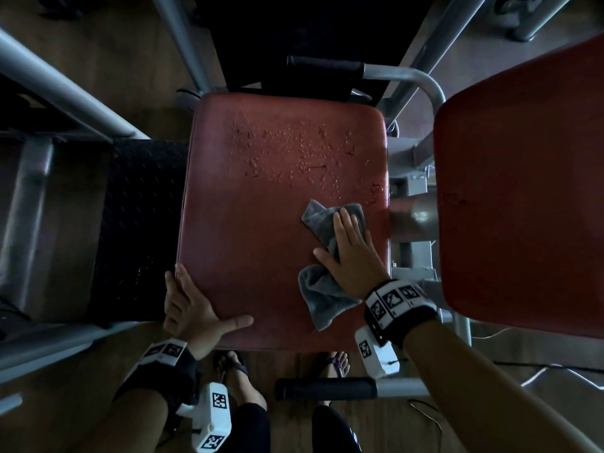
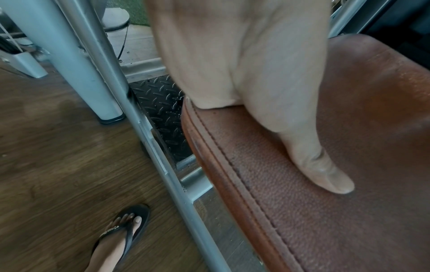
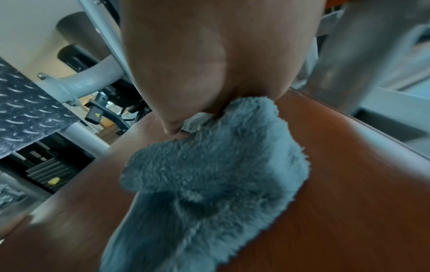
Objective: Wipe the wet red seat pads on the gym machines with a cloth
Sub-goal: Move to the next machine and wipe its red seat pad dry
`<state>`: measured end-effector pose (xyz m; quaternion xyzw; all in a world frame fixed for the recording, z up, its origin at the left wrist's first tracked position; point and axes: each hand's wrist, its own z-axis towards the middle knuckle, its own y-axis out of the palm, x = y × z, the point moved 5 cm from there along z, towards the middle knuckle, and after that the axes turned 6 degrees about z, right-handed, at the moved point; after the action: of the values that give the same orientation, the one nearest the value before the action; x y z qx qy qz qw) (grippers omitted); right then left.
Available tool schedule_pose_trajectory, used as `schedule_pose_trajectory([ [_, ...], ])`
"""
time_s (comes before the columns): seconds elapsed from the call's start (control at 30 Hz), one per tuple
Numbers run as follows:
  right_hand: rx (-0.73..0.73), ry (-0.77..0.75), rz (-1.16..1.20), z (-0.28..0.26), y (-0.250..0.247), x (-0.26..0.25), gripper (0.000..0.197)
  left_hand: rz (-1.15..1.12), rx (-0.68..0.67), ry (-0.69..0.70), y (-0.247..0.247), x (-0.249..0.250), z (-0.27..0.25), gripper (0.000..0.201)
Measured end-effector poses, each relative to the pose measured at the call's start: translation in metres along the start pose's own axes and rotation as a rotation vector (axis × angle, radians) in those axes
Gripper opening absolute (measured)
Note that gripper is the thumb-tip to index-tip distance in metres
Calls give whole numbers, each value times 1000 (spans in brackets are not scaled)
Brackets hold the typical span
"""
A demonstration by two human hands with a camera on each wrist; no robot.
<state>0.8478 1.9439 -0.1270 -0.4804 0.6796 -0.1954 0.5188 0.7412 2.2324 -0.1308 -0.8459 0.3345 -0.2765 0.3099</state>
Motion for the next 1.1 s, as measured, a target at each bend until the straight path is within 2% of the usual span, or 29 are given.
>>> schedule_pose_trajectory([
  [0.13, 10, -35, -39, 17, -4, 0, 70, 7, -5, -1, 1, -1, 0, 170],
  [0.27, 38, -155, 14, 1, -14, -2, 60, 16, 6, 2, 1, 0, 1, 170],
  [0.33, -78, -134, 53, -12, -17, 1, 74, 19, 8, -3, 1, 0, 1, 170],
  [0.4, -254, -58, 19, -26, -13, 6, 104, 22, 14, -3, 1, -1, 0, 171],
  [0.47, -293, -47, -93, -39, -8, 6, 117, 29, 19, -3, 1, -1, 1, 171],
  [0.5, -255, -49, -122, -43, -7, 5, 114, 30, 20, -6, 1, 0, 1, 171],
  [0.57, -170, -13, -60, -45, -5, 8, 94, 31, 20, -7, 2, 0, 1, 171],
  [0.67, -154, 81, 174, -44, -4, 12, 59, 32, 17, -4, 2, 0, 0, 171],
  [0.73, -128, 81, 340, -42, -14, 11, 44, 34, 23, -4, 2, 0, 0, 171],
  [0.9, -3, -43, 510, -43, -79, -20, 28, 38, 26, -5, 1, 0, 0, 170],
  [1.0, 105, -99, 520, -50, -122, -41, 24, 39, 29, -7, 1, 0, 0, 170],
  [1.1, 103, -134, 567, -58, -151, -59, 24, 28, 26, -5, 1, 1, -1, 171],
])
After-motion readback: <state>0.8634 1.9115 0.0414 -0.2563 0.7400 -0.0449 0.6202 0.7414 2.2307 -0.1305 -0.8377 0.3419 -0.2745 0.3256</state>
